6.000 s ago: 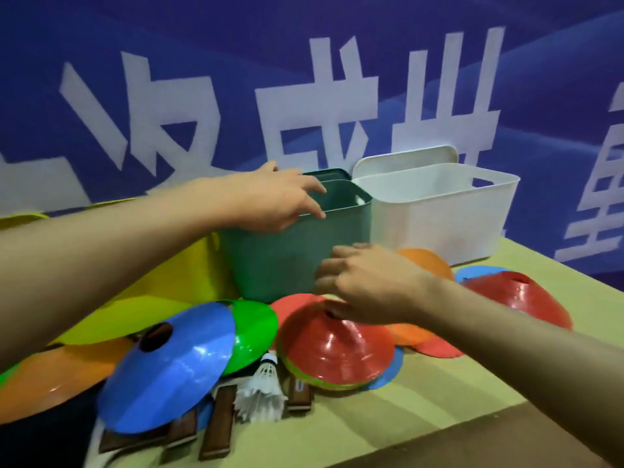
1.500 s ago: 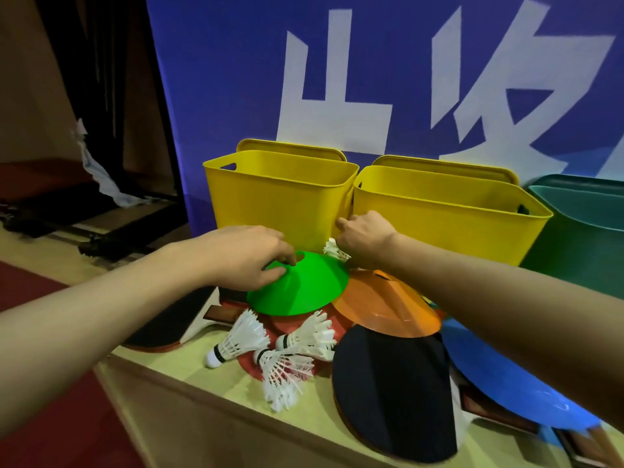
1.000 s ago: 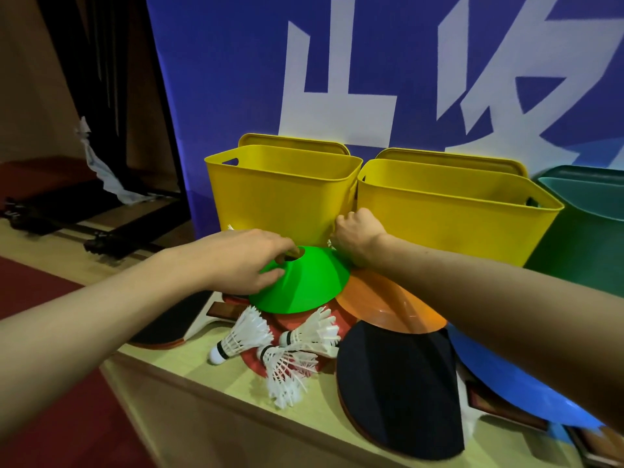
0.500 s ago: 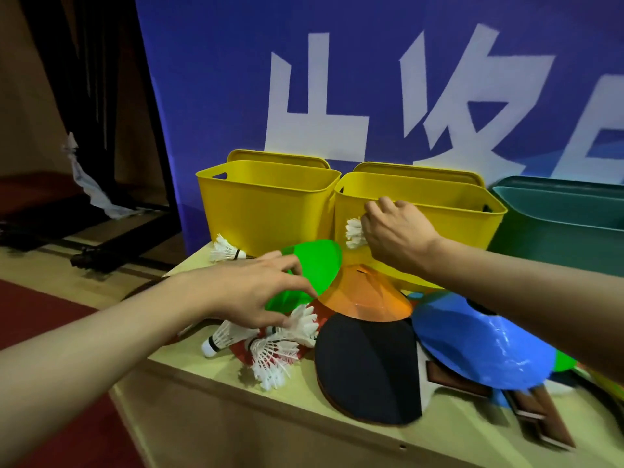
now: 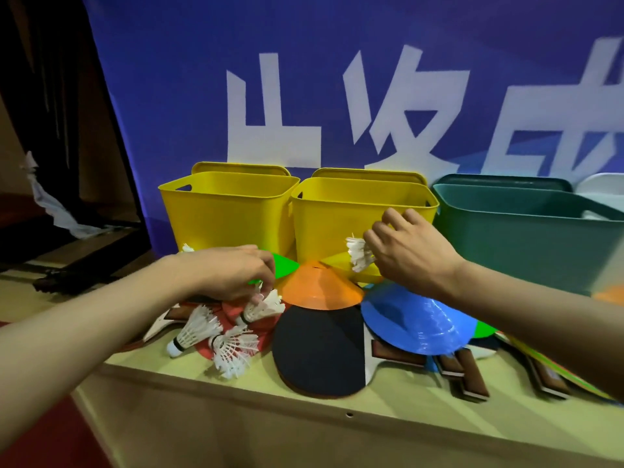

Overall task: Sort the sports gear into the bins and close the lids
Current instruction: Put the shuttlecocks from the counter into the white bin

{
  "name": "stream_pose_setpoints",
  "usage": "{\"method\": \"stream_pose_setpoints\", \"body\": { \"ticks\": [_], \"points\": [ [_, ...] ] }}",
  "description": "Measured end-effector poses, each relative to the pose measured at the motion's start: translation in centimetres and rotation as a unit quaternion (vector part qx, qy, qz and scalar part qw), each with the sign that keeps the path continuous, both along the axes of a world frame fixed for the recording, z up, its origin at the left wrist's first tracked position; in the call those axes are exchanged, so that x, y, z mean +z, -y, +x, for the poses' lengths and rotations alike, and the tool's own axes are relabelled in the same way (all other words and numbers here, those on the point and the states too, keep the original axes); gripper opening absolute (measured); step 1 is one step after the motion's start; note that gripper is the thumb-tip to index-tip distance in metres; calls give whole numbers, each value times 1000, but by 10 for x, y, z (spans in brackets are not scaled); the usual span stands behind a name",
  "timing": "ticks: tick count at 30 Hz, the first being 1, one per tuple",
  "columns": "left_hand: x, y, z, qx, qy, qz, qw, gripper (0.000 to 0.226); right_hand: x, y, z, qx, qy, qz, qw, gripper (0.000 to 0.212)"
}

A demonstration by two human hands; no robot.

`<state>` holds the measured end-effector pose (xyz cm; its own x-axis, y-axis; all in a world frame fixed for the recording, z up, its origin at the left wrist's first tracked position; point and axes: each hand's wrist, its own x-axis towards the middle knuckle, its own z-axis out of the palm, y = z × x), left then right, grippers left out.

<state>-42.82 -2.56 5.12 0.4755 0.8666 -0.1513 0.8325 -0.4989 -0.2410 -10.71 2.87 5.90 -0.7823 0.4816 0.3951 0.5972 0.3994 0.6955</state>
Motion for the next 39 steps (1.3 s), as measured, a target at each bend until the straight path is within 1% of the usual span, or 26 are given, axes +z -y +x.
{"method": "stream_pose_setpoints", "body": {
  "ticks": [2,6,9,11,15,20,22,25,28,30,32,36,37,38,39],
  "points": [
    [15,0,6,-10,29,13,999,11,0,6,12,7,-5,-1,1000,19],
    [48,-1,27,-45,74,57,995,5,2,18,46,5,-27,-1,1000,20],
    [70,-8,60,-75,103,80,989,10,9,26,84,-11,-66,13,998,11],
    [80,-17,89,-100,112,86,985,15,11,31,113,-29,-87,17,996,9],
    [92,-45,162,-157,101,108,976,5,14,39,182,-75,-87,18,993,12],
    [102,-82,253,-244,82,134,957,9,16,46,265,-164,-110,-3,980,16],
    [105,-94,286,-286,82,167,940,9,18,45,294,-203,-123,-11,971,20],
    [110,-111,331,-331,45,207,920,9,38,39,344,-245,-165,-5,955,30],
    [114,-124,368,-347,9,223,911,12,68,21,395,-260,-241,21,935,28],
    [116,-131,391,-340,-5,218,915,15,80,-4,424,-269,-263,32,926,29],
    [118,-135,414,-327,-10,207,922,15,86,-37,443,-293,-295,8,910,34],
    [125,-142,461,-318,7,198,927,16,80,-79,476,-407,-337,-101,843,57],
    [129,-147,474,-324,11,209,923,17,74,-81,483,-416,-350,-105,833,57],
    [132,-151,485,-332,21,227,915,19,66,-80,489,-413,-355,-96,834,52],
    [135,-156,496,-342,33,249,906,19,57,-74,494,-405,-349,-79,842,47]
  ]
}}
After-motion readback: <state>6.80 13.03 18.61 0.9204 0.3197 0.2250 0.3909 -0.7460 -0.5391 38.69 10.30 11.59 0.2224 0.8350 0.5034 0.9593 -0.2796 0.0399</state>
